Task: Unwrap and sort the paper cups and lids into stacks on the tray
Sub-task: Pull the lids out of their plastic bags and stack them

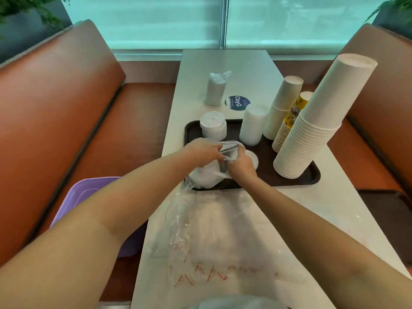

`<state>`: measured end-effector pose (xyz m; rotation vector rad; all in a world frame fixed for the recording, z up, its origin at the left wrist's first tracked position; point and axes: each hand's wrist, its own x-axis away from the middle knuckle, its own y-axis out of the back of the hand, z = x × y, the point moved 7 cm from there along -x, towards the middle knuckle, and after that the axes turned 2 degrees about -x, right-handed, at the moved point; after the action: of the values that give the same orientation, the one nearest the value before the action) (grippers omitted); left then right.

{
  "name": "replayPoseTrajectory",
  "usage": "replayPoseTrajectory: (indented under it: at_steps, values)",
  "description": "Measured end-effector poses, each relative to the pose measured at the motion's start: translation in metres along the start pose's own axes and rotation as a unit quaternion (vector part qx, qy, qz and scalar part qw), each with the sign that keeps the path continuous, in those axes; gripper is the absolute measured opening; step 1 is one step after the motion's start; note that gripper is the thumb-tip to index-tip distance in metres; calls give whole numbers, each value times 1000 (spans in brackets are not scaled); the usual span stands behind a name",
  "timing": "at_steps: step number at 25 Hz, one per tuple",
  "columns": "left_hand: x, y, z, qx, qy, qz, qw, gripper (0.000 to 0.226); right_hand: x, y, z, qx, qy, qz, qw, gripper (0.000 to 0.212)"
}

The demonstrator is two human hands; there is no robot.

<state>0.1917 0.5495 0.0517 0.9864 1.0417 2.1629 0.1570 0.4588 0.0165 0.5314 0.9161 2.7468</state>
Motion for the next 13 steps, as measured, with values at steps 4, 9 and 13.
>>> replayPoseTrajectory:
  at_steps: [4,9,13]
  values:
    - [4,8,5,57,21,-32,998,58,1,-2,-7,-35,2,21,999,67]
    - [13,-1,18,239,78,-39,967,56,7,-10,-13,-53,11,53,997,69]
    - [20,0,31,360,103,-68,925,45,10,-6,-12,-66,46,52,995,65]
